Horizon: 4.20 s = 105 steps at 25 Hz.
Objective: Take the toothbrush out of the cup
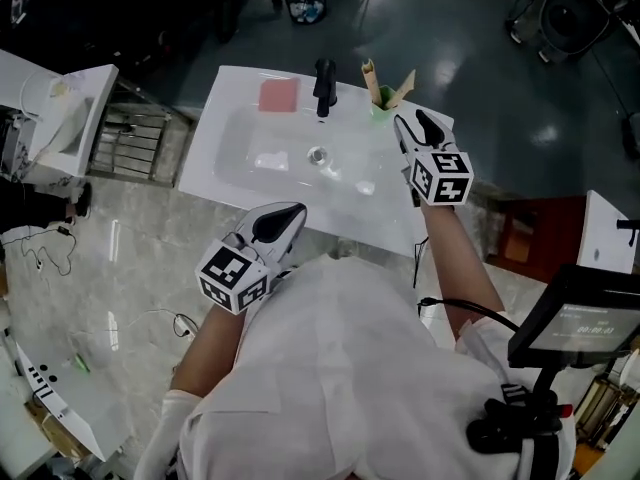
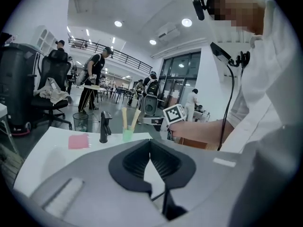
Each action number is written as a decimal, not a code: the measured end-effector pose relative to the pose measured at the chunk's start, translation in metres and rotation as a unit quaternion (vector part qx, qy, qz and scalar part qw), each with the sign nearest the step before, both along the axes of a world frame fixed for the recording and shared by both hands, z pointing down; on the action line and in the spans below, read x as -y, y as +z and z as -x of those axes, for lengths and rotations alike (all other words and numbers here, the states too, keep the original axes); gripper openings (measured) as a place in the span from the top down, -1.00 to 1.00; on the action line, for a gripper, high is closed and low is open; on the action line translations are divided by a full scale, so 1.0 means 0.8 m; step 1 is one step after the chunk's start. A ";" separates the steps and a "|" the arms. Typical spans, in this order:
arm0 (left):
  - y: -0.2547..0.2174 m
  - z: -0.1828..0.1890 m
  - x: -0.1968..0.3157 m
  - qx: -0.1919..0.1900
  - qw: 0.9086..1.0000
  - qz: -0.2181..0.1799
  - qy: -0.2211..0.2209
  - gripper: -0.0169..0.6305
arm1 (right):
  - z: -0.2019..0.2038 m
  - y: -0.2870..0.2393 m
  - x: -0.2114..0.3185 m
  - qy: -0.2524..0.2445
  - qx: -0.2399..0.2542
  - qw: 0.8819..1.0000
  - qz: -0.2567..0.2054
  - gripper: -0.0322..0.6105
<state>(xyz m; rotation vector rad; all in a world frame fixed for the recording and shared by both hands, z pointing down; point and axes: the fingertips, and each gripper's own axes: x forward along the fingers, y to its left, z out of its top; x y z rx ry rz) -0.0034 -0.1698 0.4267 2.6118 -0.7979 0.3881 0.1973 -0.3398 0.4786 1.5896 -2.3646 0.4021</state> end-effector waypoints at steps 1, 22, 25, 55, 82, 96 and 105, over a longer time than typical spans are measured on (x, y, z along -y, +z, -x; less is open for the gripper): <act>0.001 -0.001 0.002 0.003 1.000 0.001 -0.006 0.92 | -0.002 0.003 0.009 -0.001 0.001 1.000 0.001 0.38; 0.002 0.012 0.024 0.026 0.997 0.013 -0.077 0.92 | -0.003 0.038 0.085 0.002 -0.002 1.000 0.009 0.61; -0.003 0.013 0.024 0.022 0.997 0.010 -0.080 0.92 | -0.002 0.037 0.085 0.004 -0.005 1.000 0.007 0.66; -0.003 0.031 0.023 0.005 0.998 0.001 -0.057 0.92 | -0.011 -0.049 0.079 0.018 0.001 0.998 -0.065 0.74; -0.003 0.081 -0.049 -0.024 1.000 -0.008 0.013 0.92 | 0.006 -0.123 -0.069 0.052 0.009 0.995 -0.089 0.74; 0.002 0.126 -0.098 -0.042 0.997 -0.001 0.058 0.92 | 0.082 -0.095 -0.207 0.042 -0.008 0.998 -0.038 0.74; 0.015 0.159 -0.130 -0.047 0.995 0.009 0.089 0.92 | 0.121 -0.074 -0.273 0.052 -0.028 0.998 -0.015 0.74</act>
